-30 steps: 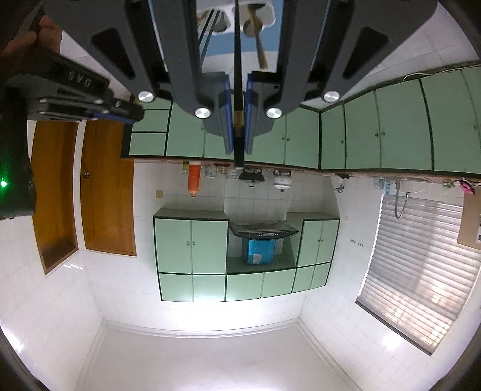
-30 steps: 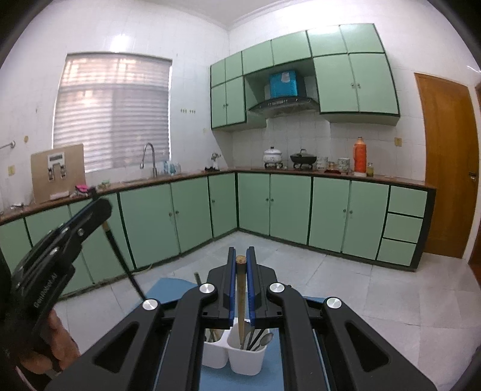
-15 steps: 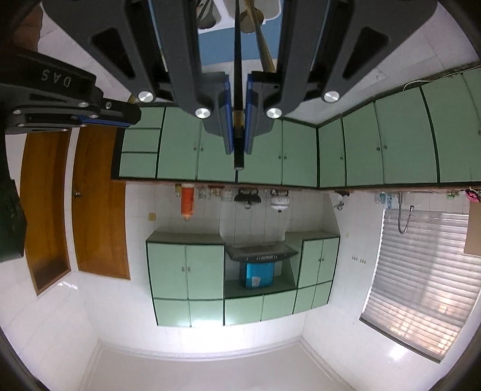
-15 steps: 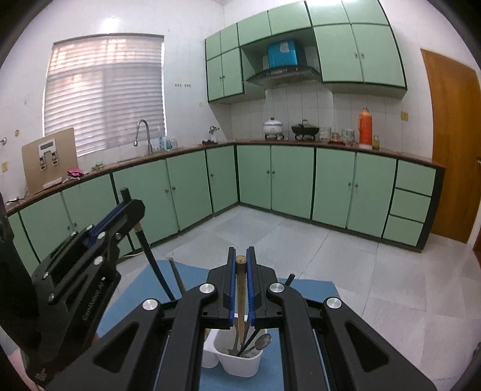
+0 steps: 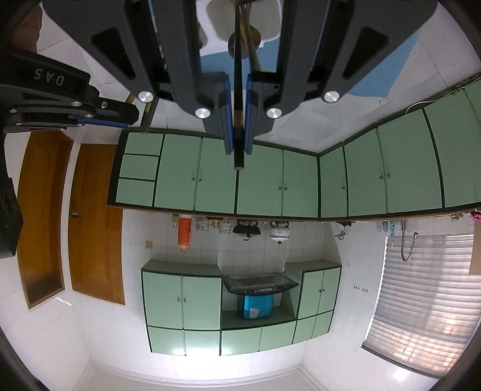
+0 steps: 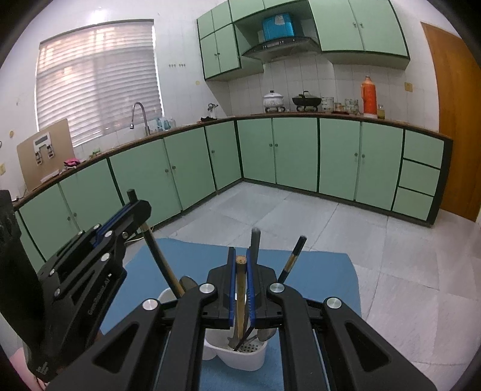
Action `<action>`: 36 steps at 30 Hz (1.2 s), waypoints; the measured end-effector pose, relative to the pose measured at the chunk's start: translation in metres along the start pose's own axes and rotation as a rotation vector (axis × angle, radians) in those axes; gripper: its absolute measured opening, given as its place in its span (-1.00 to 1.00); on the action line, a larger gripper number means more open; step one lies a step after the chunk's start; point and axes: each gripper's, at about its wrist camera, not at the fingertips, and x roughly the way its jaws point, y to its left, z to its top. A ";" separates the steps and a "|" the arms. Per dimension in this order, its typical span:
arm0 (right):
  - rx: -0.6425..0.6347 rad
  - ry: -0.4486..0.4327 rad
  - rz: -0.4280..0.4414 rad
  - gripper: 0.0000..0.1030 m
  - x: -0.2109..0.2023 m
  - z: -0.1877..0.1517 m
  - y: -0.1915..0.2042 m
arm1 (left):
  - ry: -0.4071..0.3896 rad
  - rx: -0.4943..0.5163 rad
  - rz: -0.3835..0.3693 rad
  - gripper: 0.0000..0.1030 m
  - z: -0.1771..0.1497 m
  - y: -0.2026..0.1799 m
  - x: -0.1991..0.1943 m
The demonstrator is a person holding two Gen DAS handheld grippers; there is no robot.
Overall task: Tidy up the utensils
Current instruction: 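Lower the chopsticks into the holder and open both tools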
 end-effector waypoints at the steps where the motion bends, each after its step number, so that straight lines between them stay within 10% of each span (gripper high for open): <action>1: 0.002 0.003 0.003 -0.87 0.002 -0.002 -0.001 | 0.005 -0.001 0.000 -0.88 -0.002 0.000 0.001; 27: 0.017 -0.021 -0.032 -0.84 -0.001 -0.010 0.000 | 0.069 -0.035 0.008 -0.85 -0.025 0.020 -0.001; 36: 0.031 -0.052 -0.040 -0.52 -0.018 -0.016 -0.004 | 0.024 -0.049 0.001 -0.30 -0.020 0.024 -0.028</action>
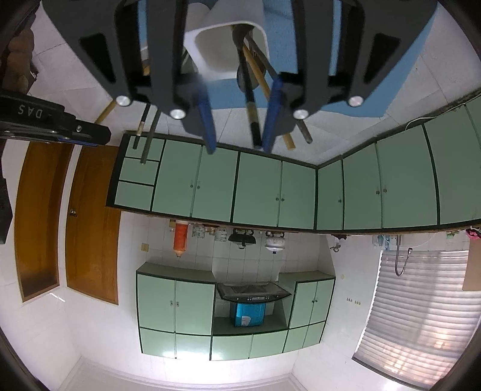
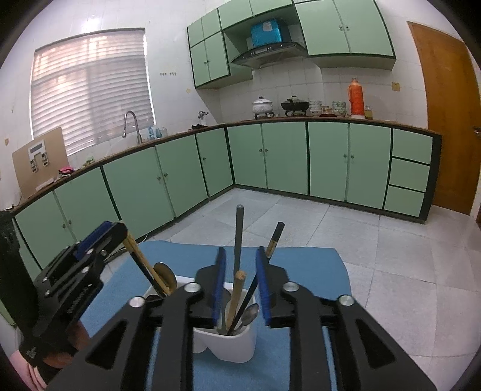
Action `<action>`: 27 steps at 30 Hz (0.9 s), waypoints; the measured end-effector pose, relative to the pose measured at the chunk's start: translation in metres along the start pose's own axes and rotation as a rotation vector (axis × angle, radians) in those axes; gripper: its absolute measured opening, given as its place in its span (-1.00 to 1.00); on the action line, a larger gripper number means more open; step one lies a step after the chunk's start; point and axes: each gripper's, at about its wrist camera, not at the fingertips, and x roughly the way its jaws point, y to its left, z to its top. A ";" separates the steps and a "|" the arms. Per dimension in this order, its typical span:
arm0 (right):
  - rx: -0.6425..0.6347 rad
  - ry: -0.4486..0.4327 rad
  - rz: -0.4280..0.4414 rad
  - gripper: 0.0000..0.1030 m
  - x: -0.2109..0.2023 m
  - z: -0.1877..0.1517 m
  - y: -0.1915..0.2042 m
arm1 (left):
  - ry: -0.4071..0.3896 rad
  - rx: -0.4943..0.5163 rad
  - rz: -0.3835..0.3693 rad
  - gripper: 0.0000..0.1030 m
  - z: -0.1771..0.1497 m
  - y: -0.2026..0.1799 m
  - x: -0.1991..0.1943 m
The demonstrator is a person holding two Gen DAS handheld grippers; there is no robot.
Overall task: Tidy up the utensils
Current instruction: 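Lower the chopsticks into the holder and open both tools, then withdraw both tools back from the white holder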
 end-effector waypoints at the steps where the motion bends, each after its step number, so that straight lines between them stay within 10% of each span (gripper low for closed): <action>1: -0.001 -0.004 -0.002 -0.51 -0.002 -0.001 0.000 | -0.004 -0.001 -0.001 -0.25 -0.001 0.000 -0.004; 12: -0.005 -0.064 -0.029 -0.06 -0.040 -0.028 -0.005 | -0.054 0.019 0.004 0.55 -0.010 -0.004 -0.058; 27: -0.051 -0.127 -0.069 0.65 -0.106 -0.096 0.017 | 0.058 0.002 0.079 0.88 -0.054 0.008 -0.127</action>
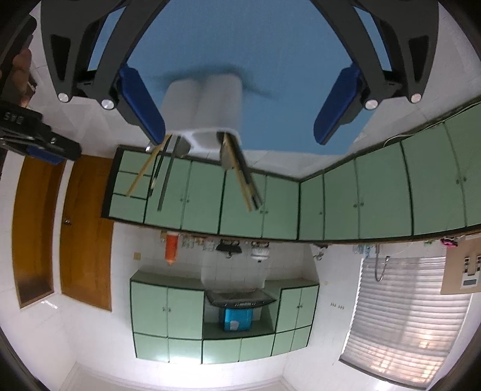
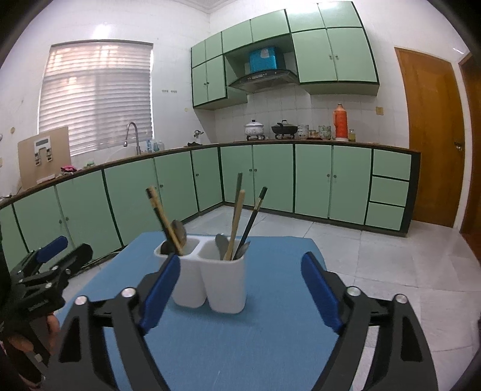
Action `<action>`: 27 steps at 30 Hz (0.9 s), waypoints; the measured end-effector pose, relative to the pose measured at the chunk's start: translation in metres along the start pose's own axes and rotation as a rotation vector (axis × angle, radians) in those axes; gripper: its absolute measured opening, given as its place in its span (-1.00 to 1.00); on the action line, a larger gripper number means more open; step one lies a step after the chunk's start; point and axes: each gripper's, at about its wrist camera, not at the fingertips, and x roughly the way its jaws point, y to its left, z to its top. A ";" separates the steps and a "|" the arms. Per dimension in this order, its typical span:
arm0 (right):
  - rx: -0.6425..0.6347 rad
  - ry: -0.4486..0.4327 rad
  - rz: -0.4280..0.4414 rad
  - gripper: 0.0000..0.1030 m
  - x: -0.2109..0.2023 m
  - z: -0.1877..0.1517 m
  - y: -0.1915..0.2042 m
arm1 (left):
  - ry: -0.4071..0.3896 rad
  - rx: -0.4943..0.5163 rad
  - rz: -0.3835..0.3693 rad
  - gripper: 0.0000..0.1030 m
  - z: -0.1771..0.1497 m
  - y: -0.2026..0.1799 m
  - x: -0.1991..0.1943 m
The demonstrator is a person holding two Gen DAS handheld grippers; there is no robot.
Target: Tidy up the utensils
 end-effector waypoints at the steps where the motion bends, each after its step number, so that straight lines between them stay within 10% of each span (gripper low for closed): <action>1: -0.007 -0.002 -0.004 0.67 -0.004 -0.003 0.003 | 0.005 -0.003 0.006 0.88 -0.003 0.002 -0.004; 27: -0.019 0.119 -0.030 0.81 -0.034 -0.040 0.031 | 0.141 0.005 0.053 0.90 -0.028 0.008 -0.058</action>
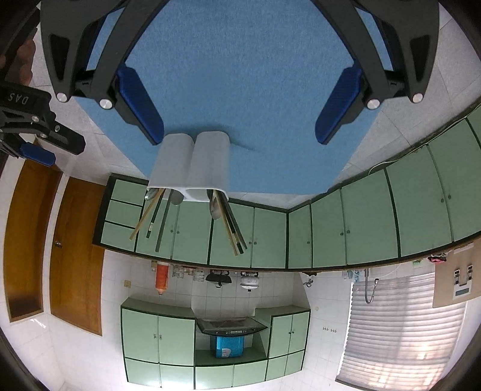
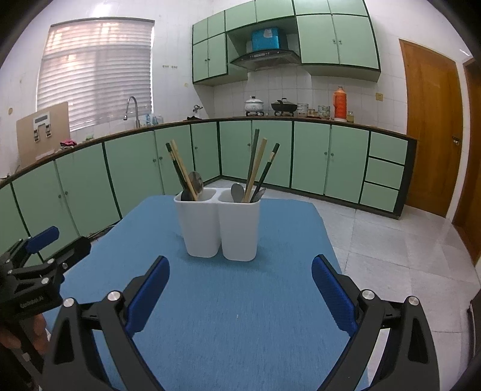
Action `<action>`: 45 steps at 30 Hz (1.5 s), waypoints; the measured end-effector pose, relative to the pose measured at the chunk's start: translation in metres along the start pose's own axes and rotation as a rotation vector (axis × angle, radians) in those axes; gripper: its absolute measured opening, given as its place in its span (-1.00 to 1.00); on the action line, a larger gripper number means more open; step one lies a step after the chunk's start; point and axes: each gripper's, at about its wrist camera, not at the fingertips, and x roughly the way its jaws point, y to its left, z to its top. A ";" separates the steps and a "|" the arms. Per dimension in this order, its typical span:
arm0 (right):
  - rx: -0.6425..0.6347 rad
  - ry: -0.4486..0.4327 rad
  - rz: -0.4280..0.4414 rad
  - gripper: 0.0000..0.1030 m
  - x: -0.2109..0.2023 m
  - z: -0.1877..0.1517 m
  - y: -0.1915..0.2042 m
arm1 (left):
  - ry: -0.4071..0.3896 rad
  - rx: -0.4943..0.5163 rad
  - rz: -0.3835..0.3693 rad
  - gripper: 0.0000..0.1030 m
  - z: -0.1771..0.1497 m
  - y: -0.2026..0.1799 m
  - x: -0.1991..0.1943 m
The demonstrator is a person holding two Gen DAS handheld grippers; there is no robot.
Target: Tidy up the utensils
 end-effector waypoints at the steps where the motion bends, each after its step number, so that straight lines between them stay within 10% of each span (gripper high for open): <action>1: -0.001 -0.003 -0.001 0.81 -0.001 0.000 0.001 | -0.002 0.001 0.001 0.90 0.002 0.000 0.000; 45: -0.010 -0.014 0.006 0.82 -0.002 0.004 0.005 | -0.030 0.009 0.021 0.90 0.008 -0.004 -0.009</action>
